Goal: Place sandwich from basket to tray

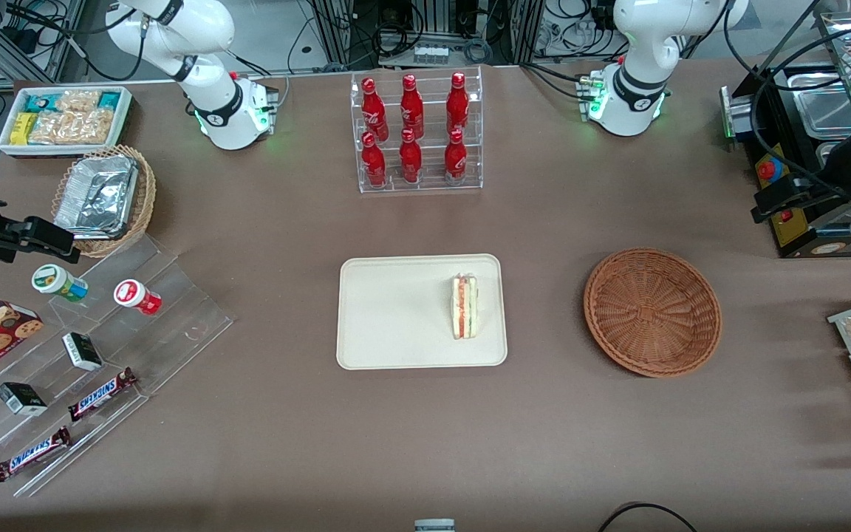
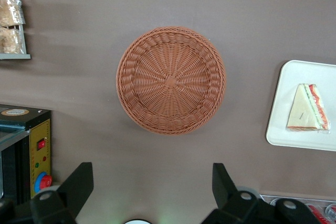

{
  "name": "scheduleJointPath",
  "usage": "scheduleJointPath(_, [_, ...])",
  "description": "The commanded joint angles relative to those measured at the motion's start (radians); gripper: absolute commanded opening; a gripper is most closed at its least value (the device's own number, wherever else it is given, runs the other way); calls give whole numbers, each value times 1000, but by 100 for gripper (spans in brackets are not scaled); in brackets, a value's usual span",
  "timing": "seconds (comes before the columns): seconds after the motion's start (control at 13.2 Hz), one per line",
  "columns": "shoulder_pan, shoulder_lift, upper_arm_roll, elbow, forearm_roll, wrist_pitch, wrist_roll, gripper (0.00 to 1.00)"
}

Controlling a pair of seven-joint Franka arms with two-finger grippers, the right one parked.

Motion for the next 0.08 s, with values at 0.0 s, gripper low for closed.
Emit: scheduleJointPath(0.0, [0, -32, 11, -13, 8, -43, 19, 100])
